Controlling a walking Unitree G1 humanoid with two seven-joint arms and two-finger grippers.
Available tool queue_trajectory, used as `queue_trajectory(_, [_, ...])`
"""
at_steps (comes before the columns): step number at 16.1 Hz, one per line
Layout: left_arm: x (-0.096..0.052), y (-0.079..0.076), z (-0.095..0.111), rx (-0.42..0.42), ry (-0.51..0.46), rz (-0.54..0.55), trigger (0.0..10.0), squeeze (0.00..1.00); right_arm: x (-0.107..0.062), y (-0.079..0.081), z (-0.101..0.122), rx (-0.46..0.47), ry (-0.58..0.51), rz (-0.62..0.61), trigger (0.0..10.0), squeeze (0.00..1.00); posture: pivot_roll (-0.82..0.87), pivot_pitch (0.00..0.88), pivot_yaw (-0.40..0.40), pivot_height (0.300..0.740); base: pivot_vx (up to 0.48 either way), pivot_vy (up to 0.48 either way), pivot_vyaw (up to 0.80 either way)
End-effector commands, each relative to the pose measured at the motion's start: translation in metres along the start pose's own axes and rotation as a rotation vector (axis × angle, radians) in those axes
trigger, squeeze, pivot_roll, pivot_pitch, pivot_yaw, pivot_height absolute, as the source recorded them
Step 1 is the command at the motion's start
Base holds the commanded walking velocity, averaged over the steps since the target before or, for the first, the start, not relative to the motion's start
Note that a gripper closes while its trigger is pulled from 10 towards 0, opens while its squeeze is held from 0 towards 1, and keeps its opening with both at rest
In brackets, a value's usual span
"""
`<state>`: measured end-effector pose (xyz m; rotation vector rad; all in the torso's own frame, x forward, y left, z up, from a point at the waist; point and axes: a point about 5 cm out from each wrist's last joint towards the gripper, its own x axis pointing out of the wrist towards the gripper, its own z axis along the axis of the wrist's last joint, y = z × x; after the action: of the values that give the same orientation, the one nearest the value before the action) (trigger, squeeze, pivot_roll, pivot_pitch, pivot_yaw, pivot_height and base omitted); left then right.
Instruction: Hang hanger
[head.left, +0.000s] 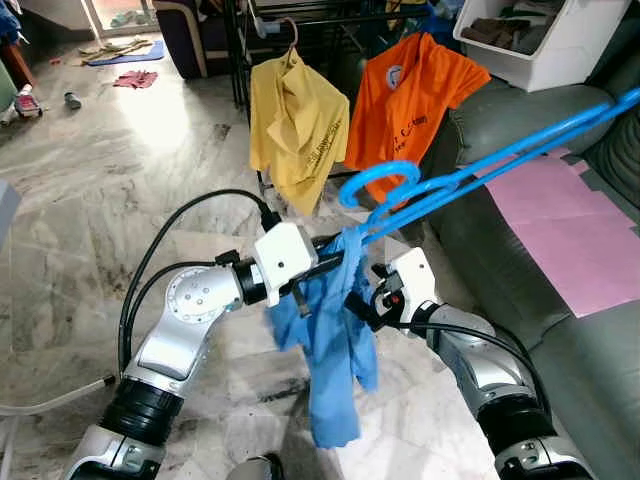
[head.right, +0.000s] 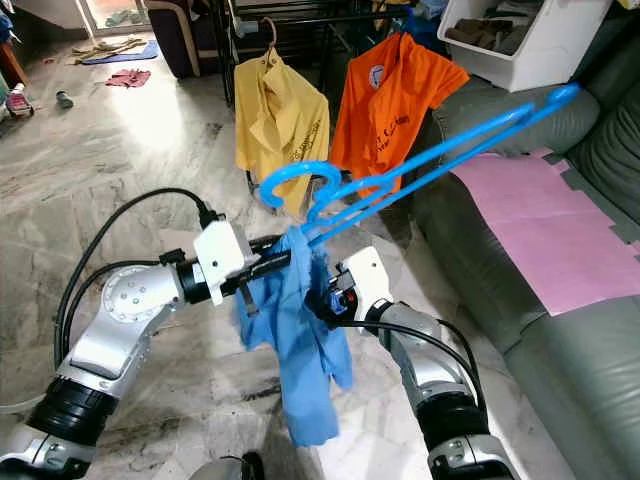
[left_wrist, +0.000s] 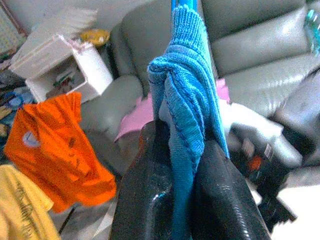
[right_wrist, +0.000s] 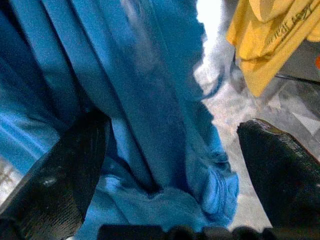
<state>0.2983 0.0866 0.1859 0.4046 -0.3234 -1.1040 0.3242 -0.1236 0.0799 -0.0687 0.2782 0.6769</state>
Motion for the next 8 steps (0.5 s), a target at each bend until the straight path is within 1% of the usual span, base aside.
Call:
queue_trajectory(1, [0.006, 0.003, 0.020, 0.023, -0.080, -0.020, 0.0, 0.00, 0.001, -0.003, -0.001, -0.014, 0.017, -0.014, 10.0, 0.38, 0.02, 0.072, -0.028, 0.740, 0.000, 0.000, 0.00])
queue_trajectory(2, [0.007, 0.002, 0.029, 0.014, -0.118, -0.040, 0.0, 0.00, 0.001, -0.007, -0.005, -0.007, 0.039, -0.046, 10.0, 0.16, 0.02, 0.069, -0.030, 0.740, 0.000, 0.000, 0.00])
queue_trajectory(3, [0.008, 0.004, 0.042, -0.028, -0.169, -0.054, 0.0, 0.00, 0.000, -0.015, -0.009, 0.008, 0.063, -0.106, 10.0, 0.00, 0.03, 0.069, -0.031, 0.740, 0.000, 0.000, 0.00])
queue_trajectory(5, [0.007, 0.008, 0.056, -0.082, -0.225, -0.066, 0.0, 0.00, -0.002, -0.024, -0.014, 0.025, 0.090, -0.181, 10.0, 0.00, 0.04, 0.067, -0.034, 0.740, 0.000, 0.000, 0.00])
queue_trajectory(6, [0.006, 0.013, 0.066, -0.119, -0.258, -0.063, 0.0, 0.00, -0.006, -0.031, -0.021, 0.069, 0.121, -0.244, 9.5, 0.00, 0.04, 0.066, -0.038, 0.740, 0.000, 0.000, 0.00])
queue_trajectory(7, [0.005, 0.015, 0.069, -0.128, -0.265, -0.061, 0.0, 0.00, -0.007, -0.033, -0.024, 0.082, 0.129, -0.262, 4.2, 0.00, 0.04, 0.066, -0.040, 0.740, 0.000, 0.000, 0.00])
queue_trajectory(8, [0.003, 0.022, 0.073, -0.133, -0.280, -0.034, 0.0, 0.00, -0.013, -0.042, -0.030, 0.114, 0.157, -0.330, 0.0, 0.00, 0.05, 0.066, -0.043, 0.740, 0.000, 0.000, 0.00])
